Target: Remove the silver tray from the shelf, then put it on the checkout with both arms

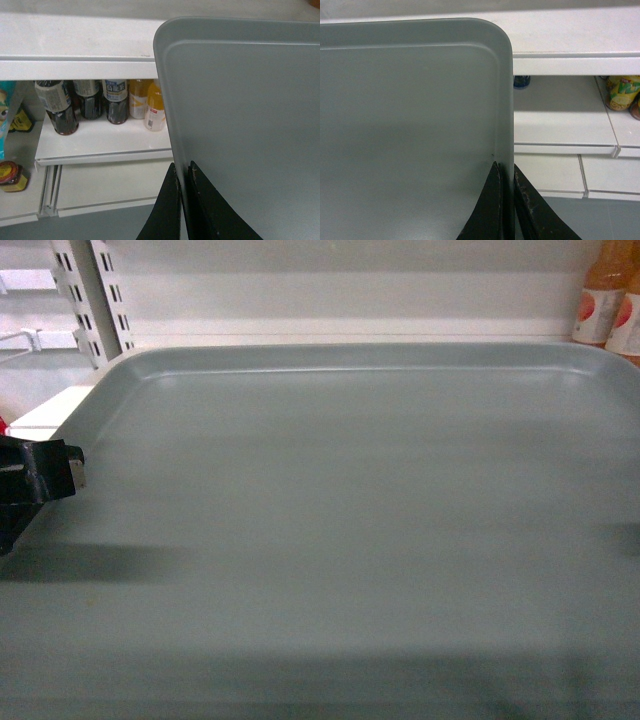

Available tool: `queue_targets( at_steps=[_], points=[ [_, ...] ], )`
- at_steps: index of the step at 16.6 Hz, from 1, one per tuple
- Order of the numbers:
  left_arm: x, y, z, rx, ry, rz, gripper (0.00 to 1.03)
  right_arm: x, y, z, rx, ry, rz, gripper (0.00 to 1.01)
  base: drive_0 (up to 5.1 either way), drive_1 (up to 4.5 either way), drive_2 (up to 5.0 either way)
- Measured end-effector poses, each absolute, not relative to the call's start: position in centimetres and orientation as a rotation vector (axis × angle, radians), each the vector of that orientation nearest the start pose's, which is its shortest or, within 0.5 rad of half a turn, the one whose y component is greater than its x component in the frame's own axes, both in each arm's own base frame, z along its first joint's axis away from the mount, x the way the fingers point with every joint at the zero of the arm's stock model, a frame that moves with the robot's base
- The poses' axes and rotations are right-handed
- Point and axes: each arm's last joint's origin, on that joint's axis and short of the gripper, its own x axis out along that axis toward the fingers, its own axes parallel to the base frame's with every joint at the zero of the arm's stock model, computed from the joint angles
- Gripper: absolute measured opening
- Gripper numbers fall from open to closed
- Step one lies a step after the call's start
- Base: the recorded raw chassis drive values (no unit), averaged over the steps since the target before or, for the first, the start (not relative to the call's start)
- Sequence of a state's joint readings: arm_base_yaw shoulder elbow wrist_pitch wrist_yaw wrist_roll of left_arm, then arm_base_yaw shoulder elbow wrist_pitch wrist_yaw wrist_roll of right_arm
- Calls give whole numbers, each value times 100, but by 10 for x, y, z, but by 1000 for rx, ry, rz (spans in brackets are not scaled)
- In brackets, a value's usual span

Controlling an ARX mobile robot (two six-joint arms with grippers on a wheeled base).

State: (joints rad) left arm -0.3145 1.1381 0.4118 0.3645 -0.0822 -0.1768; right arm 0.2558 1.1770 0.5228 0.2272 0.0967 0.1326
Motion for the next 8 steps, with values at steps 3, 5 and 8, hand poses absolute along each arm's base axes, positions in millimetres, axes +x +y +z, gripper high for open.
queue_targets(
  at_steps=[3,5,8],
  points=[
    [213,-67,191,-103,374,-198,3,231,57,206,55,428,128,3,14,-401,429],
    [213,-67,192,-104,370,-198,3,231,57,206,56,425,128,3,14,-401,429],
    [213,-67,191,-103,371,-198,3,231,57,206,56,426,128,3,14,-401,429]
  ],
)
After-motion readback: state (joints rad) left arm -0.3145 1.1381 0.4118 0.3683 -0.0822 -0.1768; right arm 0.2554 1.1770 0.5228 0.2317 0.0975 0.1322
